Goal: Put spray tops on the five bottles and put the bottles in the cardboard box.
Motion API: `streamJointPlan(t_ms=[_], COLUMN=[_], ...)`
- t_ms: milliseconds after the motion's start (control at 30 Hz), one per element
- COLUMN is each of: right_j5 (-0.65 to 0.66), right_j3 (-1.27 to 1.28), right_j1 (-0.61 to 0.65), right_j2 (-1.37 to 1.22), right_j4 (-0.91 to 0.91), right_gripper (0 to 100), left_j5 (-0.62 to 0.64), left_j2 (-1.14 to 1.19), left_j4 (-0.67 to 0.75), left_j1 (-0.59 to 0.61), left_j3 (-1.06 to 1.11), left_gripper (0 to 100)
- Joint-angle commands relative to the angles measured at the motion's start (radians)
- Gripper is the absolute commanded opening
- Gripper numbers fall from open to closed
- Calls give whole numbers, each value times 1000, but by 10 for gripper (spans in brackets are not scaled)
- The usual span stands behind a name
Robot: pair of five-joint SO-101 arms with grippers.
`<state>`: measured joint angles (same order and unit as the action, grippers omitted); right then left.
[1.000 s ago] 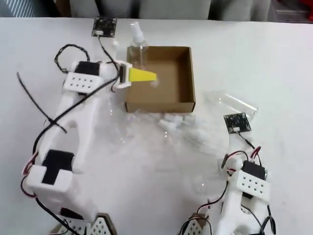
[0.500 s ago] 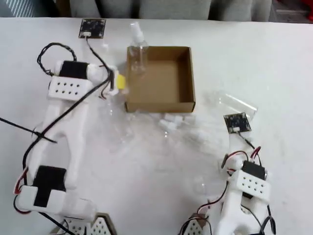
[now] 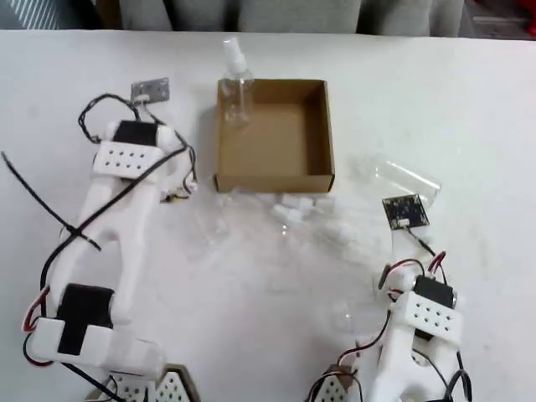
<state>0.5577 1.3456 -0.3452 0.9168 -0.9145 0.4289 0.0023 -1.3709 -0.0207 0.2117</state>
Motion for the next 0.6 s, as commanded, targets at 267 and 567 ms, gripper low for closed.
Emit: streamJointPlan(t_ms=[267,567], right_j5=[8,9], right_j3=[-5,-5], right_j1=[35,35], right_j2=[4,4], right_j4=[13,13], right_gripper=[18,18], left_j5=[46,147], left_j2=[-130,-162], left_j4=[86,161], left_j1=[-39,-47], left_j3=[44,175], left_gripper=[41,321])
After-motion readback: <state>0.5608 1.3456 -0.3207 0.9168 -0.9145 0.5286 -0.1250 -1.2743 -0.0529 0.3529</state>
